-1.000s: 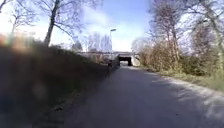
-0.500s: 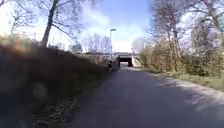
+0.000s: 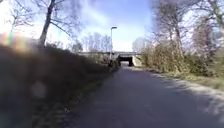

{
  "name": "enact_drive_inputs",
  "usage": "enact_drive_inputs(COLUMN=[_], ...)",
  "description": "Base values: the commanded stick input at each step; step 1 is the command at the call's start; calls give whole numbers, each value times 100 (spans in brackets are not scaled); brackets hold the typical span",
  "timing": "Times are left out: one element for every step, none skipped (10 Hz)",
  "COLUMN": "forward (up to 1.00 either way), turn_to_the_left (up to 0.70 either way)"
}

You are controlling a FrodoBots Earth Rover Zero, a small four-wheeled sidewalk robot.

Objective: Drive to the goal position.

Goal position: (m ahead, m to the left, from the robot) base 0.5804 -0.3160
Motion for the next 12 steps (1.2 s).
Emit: enact_drive_inputs(forward=[100,100,100,100,100,100,100,100,100,100,100,100], turn_to_the_left=[-33,-33,-14,-1,0,0,0,0,0,0,0,0])
